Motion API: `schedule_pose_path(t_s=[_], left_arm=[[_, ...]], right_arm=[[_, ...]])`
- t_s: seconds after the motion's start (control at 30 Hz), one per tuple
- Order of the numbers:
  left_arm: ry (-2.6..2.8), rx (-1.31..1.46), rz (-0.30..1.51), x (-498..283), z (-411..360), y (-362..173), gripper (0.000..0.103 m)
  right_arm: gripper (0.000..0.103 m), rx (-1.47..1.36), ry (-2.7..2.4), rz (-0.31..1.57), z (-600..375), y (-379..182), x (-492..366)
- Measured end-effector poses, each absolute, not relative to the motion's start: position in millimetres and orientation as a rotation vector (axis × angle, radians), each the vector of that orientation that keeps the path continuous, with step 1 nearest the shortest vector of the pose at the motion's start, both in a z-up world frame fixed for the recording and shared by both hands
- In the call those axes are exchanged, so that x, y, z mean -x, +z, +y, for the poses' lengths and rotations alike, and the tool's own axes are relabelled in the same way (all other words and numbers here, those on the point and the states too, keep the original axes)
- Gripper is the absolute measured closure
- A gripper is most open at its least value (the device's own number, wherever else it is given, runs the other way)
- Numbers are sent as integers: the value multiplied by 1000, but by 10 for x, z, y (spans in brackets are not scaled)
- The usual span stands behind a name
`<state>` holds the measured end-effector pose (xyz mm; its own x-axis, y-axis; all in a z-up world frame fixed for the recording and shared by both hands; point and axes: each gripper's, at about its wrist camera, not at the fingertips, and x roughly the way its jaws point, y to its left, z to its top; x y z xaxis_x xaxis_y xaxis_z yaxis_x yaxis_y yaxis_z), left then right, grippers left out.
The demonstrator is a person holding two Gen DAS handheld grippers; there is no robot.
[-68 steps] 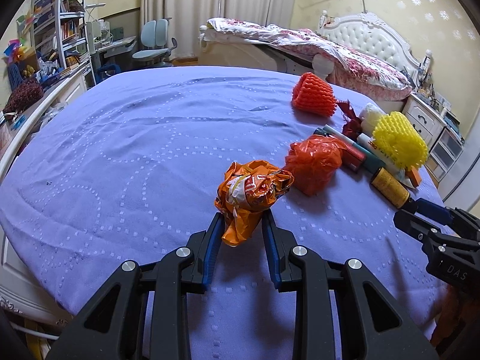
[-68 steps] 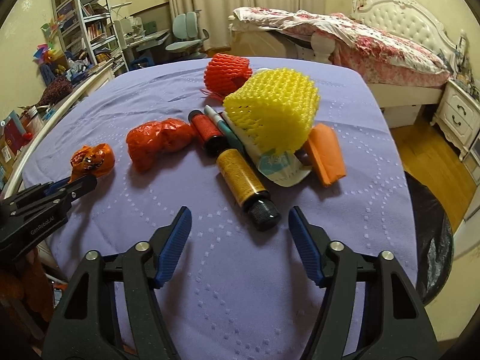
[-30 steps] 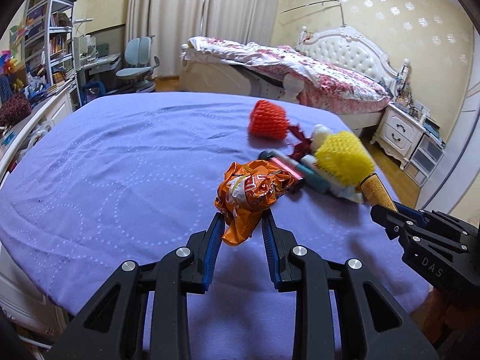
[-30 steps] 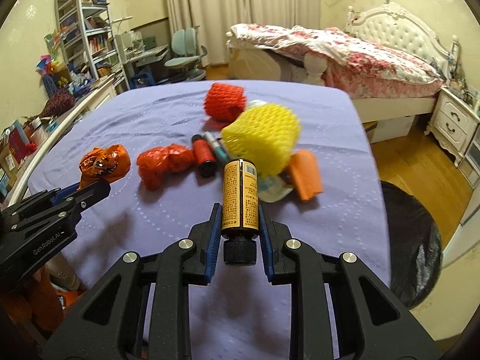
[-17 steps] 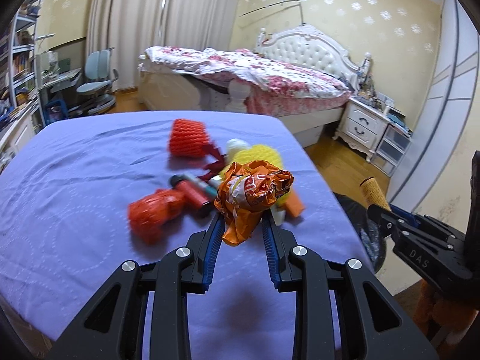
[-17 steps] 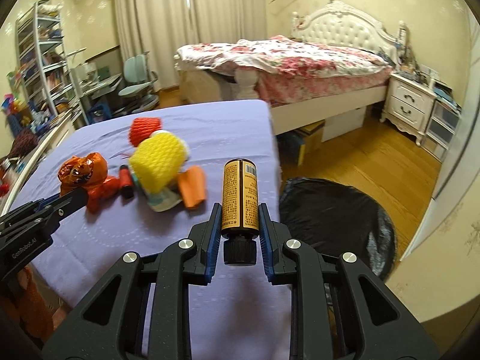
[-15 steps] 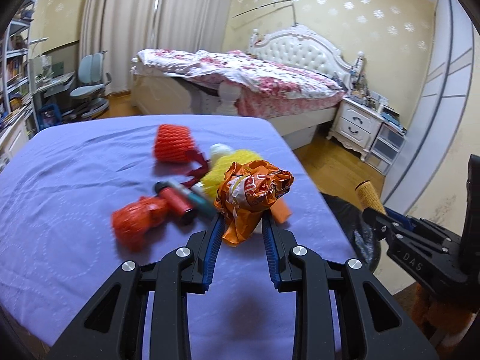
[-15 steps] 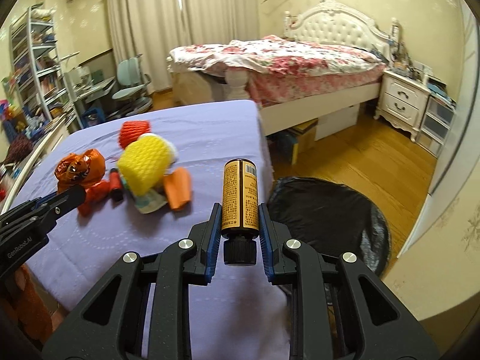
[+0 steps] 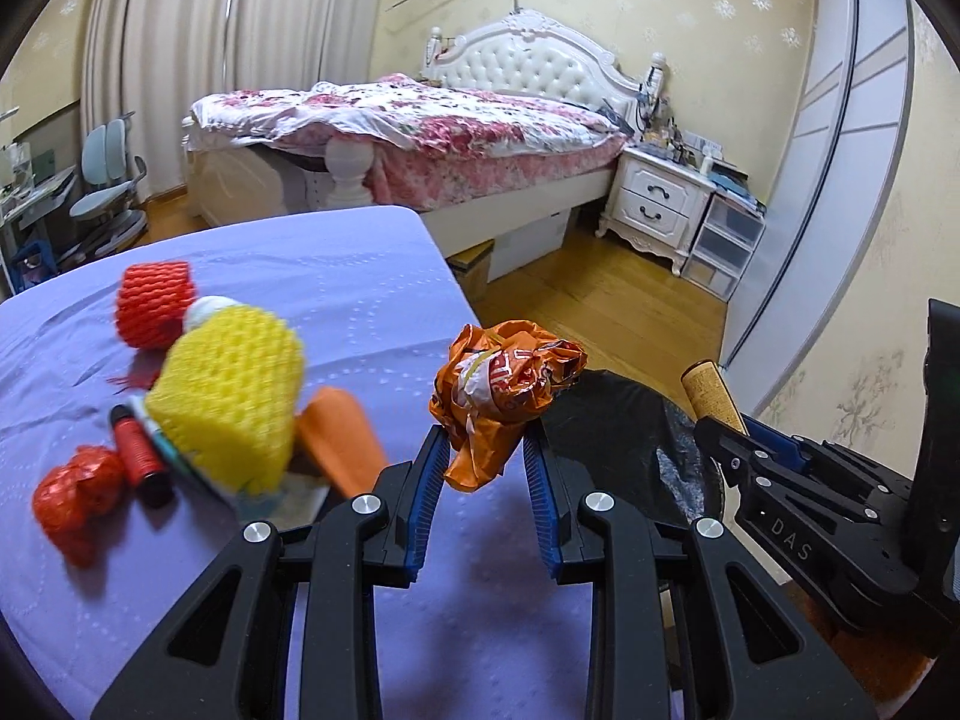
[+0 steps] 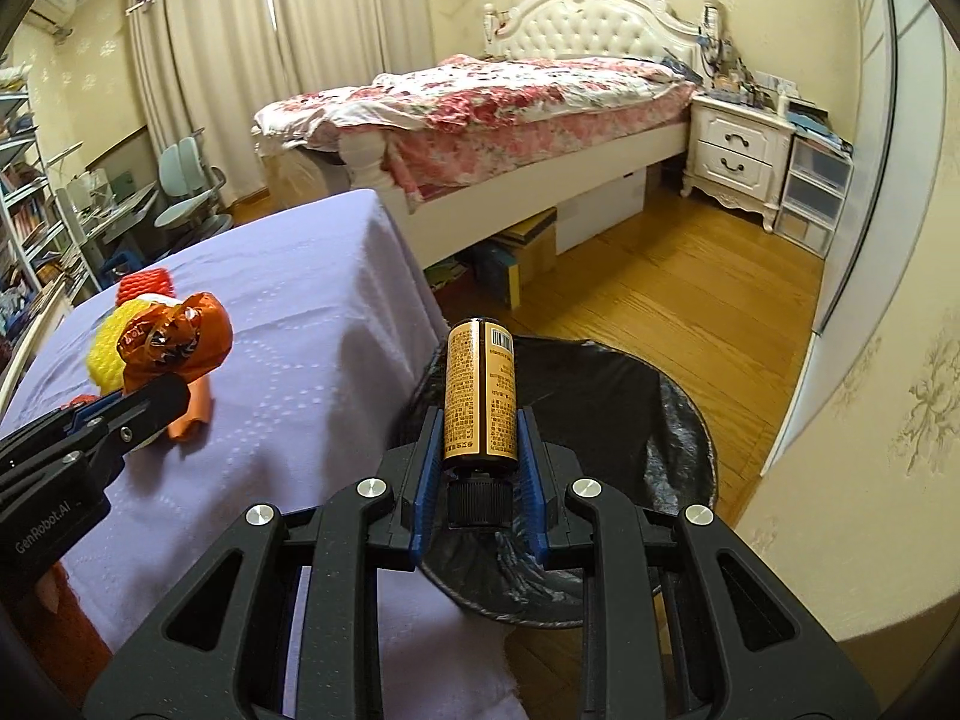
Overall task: Collect trash
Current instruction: 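Carry the cylinder in the right gripper and wrapper in the left over the bin, then open the right gripper to drop the cylinder while the left drops the wrapper, then grasp the red plastic bag with the left gripper while the right grasps the orange plastic piece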
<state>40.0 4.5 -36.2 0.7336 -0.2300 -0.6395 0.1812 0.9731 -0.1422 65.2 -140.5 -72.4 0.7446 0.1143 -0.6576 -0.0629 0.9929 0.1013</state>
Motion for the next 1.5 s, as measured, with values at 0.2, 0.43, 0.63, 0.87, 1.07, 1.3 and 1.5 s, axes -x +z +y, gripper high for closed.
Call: schedule_pose_path(t_s=[0.2,0.43,0.63,0.87,1.07,1.3,1.5], left_arm=[[-238,44,742,-577,-153,-465,74],[-255,-15,750,-683,-391,-526,74],[-262,-36,763,-762,-486,-554,72],[-248,-18,747,-754,-458,-531,36],[-235,-18,727,-689,-428,-490,28],[-202,-4,701,-599,-288,-399,26],[-143,34,701,-497,6,-353,26]], right_arm=[[80,-89,75,732,-1553,-807,-739],[80,-119,55,746,-1702,-871,-870],[79,-131,39,746,-1779,-879,-932],[65,-147,1,731,-1874,-873,-894],[55,-152,-21,720,-1906,-822,-852],[37,-161,-7,714,-1833,-775,-769],[32,-155,29,726,-1641,-734,-719]])
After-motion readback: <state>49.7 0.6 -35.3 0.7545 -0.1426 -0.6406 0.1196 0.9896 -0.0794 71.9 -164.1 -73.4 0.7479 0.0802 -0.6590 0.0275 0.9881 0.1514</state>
